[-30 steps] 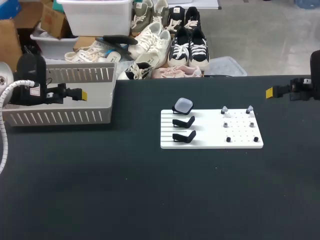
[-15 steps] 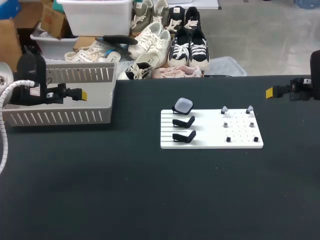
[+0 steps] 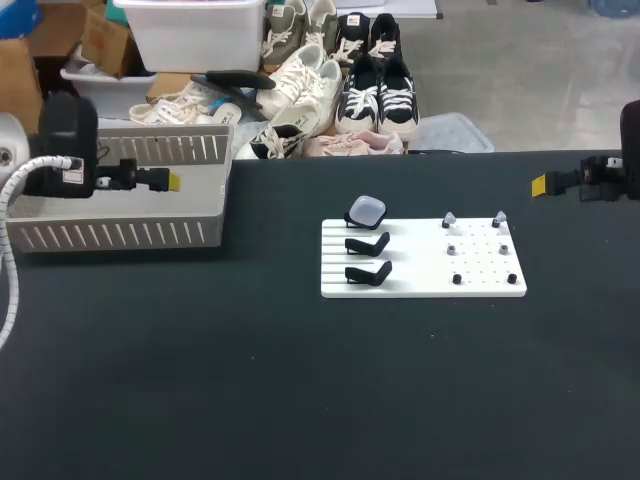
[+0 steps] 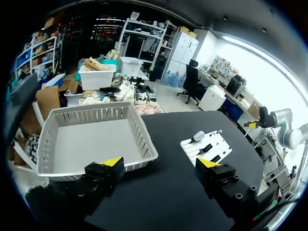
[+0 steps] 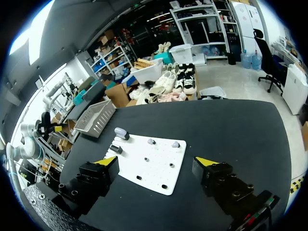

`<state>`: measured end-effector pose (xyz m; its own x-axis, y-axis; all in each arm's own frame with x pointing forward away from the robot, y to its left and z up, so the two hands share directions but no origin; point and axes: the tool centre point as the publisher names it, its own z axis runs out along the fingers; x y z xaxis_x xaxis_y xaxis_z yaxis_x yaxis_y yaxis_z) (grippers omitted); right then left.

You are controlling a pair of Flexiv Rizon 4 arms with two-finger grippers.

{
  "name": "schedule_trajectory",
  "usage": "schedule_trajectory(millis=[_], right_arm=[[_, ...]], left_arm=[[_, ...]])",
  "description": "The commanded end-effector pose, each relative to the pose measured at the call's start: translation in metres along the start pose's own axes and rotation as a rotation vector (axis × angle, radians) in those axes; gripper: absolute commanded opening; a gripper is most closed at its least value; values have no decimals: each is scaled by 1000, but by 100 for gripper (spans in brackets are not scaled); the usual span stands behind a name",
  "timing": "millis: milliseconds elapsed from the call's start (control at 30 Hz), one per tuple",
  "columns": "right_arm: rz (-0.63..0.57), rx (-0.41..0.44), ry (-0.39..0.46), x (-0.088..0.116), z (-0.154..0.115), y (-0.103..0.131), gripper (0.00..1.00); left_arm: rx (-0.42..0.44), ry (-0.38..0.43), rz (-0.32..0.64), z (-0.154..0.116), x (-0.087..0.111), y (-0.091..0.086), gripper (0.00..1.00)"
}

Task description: Pick up each earbud case from the left stands, insert the matching earbuds, close the lid, and place the case in the box.

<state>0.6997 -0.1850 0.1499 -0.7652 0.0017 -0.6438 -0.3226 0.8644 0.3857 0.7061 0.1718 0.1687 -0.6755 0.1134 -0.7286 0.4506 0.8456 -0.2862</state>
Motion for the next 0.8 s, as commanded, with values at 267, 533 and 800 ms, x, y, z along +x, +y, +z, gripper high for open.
schedule_trajectory(millis=[267,533,800], right_arm=[[-1,-3,2,0,0,-1,100],[-1,-3,2,0,0,-1,100],[-1,-3,2,0,0,-1,100]], left_arm=[[219,-98,293,19,-30,-18,100],[393,-67,448,44,-49,-30,100],[422,-71,621,78,-56,-48,100]])
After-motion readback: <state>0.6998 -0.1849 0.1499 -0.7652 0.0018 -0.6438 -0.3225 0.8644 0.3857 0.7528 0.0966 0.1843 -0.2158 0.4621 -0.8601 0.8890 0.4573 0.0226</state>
